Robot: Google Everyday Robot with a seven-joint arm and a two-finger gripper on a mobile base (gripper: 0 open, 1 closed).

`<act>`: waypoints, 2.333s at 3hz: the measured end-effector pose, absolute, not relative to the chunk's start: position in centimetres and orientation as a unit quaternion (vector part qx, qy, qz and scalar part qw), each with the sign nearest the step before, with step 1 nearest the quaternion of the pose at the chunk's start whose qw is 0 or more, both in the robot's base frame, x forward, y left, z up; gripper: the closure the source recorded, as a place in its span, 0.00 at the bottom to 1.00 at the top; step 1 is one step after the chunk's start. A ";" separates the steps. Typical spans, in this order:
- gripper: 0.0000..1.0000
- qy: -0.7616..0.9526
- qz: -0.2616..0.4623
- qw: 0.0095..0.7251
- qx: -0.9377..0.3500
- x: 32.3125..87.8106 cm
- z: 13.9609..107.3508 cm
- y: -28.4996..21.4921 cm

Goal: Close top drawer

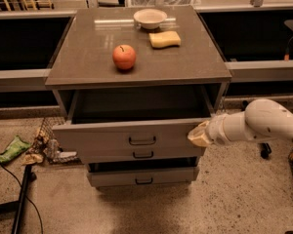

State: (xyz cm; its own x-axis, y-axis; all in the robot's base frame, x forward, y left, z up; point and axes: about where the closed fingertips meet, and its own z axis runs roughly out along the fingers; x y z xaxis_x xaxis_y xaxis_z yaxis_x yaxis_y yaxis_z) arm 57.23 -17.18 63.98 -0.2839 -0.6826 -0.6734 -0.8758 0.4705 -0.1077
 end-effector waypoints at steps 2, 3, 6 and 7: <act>1.00 0.783 0.146 0.349 -0.493 62.1 63.4 -17.3; 1.00 0.784 0.150 0.355 -0.487 65.4 63.1 -17.4; 1.00 0.773 0.163 0.348 -0.505 63.7 63.9 -16.7; 1.00 0.763 0.179 0.339 -0.520 61.0 64.6 -16.1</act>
Offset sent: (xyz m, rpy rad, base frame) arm 0.0805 -0.0049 -0.0041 0.0238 -0.0376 -0.0085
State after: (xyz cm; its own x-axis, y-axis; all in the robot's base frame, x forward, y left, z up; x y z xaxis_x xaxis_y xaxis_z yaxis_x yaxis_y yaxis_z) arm 60.97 -16.14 64.62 -0.2280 -0.6720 -0.7045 -0.9156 0.3941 -0.0796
